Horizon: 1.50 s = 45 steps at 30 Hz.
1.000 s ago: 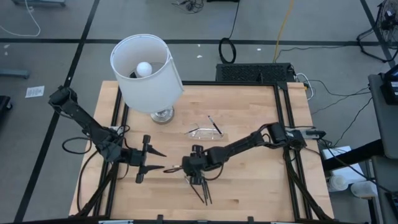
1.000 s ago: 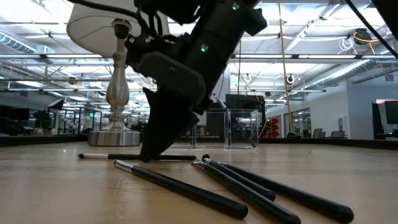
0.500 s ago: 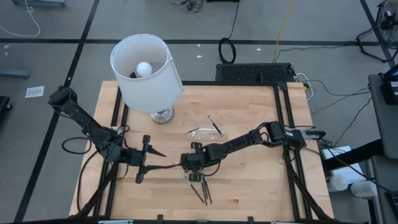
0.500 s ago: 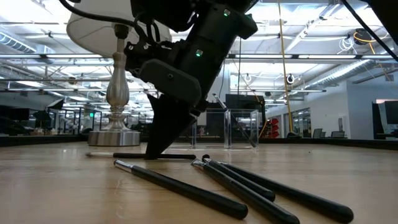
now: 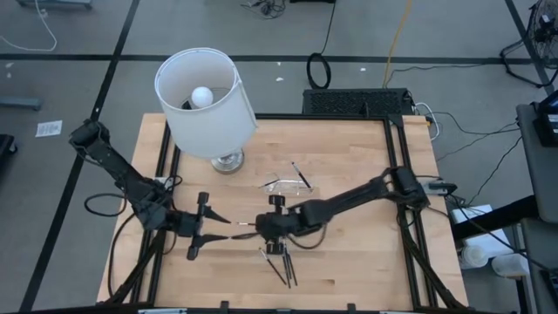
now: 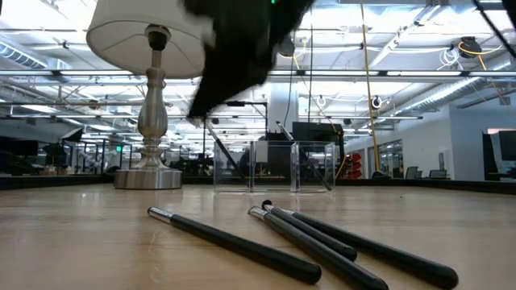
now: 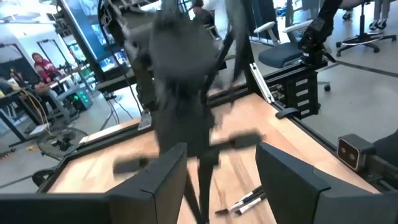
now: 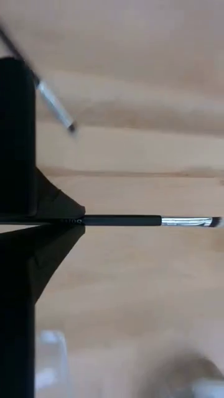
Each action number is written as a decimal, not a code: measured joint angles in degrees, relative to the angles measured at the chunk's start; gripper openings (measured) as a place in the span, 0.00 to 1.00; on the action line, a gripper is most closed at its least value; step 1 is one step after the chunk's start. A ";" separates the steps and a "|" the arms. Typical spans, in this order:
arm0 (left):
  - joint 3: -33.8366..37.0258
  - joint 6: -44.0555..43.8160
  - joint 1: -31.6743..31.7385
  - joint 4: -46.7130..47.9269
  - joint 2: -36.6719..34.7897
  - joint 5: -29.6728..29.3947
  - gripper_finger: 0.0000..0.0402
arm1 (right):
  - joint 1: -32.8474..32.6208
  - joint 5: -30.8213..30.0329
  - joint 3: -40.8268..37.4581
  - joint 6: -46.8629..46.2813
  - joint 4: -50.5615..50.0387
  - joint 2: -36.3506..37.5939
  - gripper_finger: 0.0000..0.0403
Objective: Sort items
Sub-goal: Put the eyeshadow brush into the transparent organizer
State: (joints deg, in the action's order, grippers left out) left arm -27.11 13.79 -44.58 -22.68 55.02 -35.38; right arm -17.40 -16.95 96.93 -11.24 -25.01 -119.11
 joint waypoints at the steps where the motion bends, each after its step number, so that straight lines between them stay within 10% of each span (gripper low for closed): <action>1: 0.00 0.41 -0.31 -0.24 0.00 -0.39 0.50 | -0.71 -1.62 -0.45 0.31 0.48 1.03 0.00; 13: 0.00 3.94 -2.01 -2.77 0.00 7.95 0.50 | -7.51 -12.28 -25.66 10.50 37.56 16.51 0.00; 21: 0.00 6.21 0.07 -7.65 0.25 9.92 0.50 | -5.18 1.52 -46.26 17.05 82.96 20.24 0.00; 45: 0.00 3.42 9.59 -24.80 13.25 17.36 0.50 | -2.92 8.06 -41.53 24.32 89.82 12.57 0.00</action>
State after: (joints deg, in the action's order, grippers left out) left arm -27.11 17.22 -35.00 -47.48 68.27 -18.02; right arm -20.32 -8.88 55.39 13.08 64.81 -106.54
